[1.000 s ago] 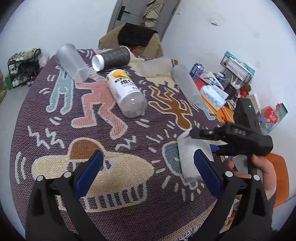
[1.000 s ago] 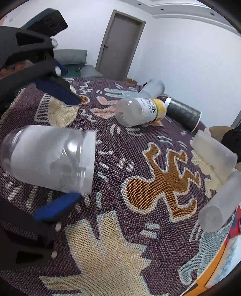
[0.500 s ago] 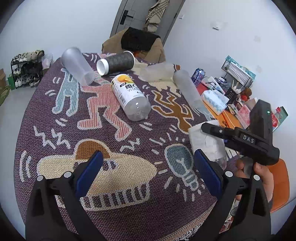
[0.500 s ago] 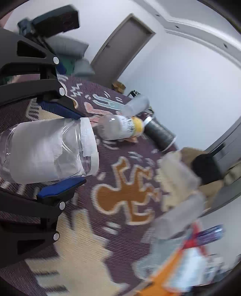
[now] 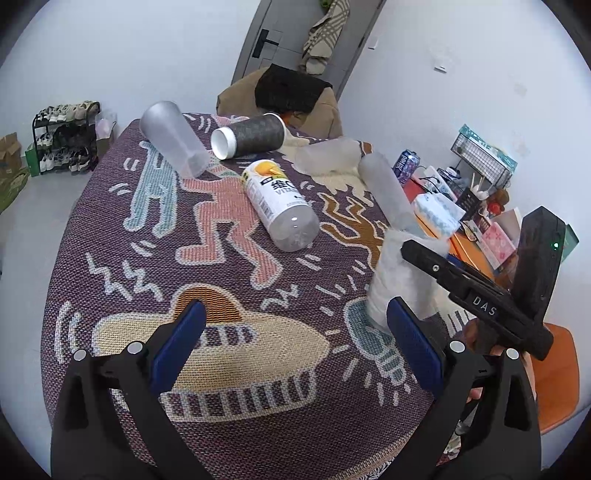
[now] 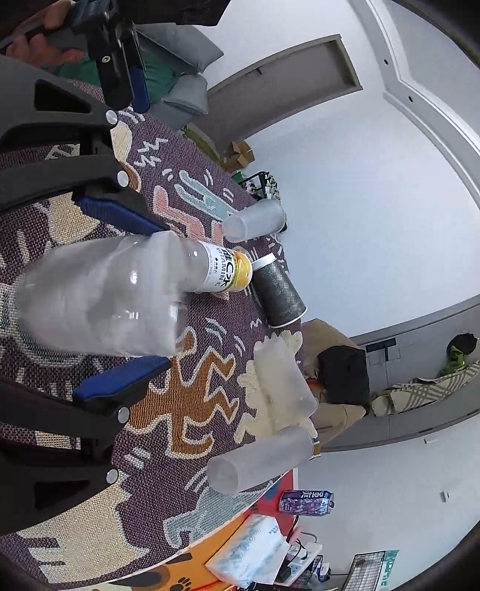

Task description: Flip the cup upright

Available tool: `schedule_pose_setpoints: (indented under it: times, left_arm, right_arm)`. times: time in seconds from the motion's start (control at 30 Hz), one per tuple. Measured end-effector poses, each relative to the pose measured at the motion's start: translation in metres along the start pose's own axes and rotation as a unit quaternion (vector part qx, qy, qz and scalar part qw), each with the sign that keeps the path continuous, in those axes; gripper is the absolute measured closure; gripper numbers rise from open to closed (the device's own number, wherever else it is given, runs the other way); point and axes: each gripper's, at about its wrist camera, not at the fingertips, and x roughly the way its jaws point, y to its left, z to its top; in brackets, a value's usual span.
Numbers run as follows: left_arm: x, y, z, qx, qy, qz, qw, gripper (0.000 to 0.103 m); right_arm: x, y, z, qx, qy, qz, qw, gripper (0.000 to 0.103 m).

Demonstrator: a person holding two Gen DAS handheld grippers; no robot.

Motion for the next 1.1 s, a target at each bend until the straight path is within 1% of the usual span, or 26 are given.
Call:
schedule_pose_setpoints:
  times: [0.1, 0.23, 0.4, 0.5, 0.63, 0.73, 0.77, 0.83, 0.93, 1.1]
  left_arm:
    - [0.002, 0.006, -0.001, -0.007, 0.002, 0.001, 1.0000, 0.006]
    - [0.005, 0.008, -0.002, -0.011, 0.003, -0.002, 0.9999, 0.006]
    - [0.007, 0.008, -0.002, -0.010, 0.004, -0.005, 0.9999, 0.006]
    - [0.009, 0.009, -0.004, -0.012, 0.007, -0.006, 0.9999, 0.006]
    - [0.009, 0.009, -0.005, -0.011, 0.008, -0.005, 0.9999, 0.006]
    - [0.008, 0.007, -0.005, -0.009, 0.008, -0.006, 0.9999, 0.006]
    - [0.007, 0.006, -0.006, -0.008, 0.008, -0.006, 0.9999, 0.006]
    - [0.006, 0.004, -0.007, -0.005, 0.006, -0.006, 0.9999, 0.006]
    - [0.005, 0.002, -0.007, -0.001, 0.006, -0.006, 1.0000, 0.006]
    - [-0.001, -0.009, -0.007, 0.011, -0.002, -0.005, 0.9999, 0.006]
  right_arm:
    - [-0.004, -0.001, 0.000, -0.004, -0.002, 0.000, 1.000, 0.040]
    - [-0.007, 0.003, -0.005, -0.030, 0.009, -0.020, 0.999, 0.042]
    - [-0.018, 0.015, -0.011, -0.075, 0.008, -0.046, 0.996, 0.042]
    - [-0.019, 0.023, -0.018, -0.094, 0.028, -0.052, 0.994, 0.042]
    - [-0.023, 0.033, -0.021, -0.109, 0.036, -0.062, 0.992, 0.041]
    - [-0.016, 0.033, -0.023, -0.104, 0.058, -0.072, 0.990, 0.037]
    - [-0.015, 0.033, -0.023, -0.102, 0.058, -0.073, 0.990, 0.029]
    - [-0.018, 0.032, -0.025, -0.097, 0.046, -0.076, 0.991, 0.019]
    - [-0.033, 0.031, -0.026, -0.085, 0.022, -0.072, 0.994, 0.008]
    - [-0.062, 0.020, -0.032, -0.052, -0.006, -0.066, 0.996, 0.008]
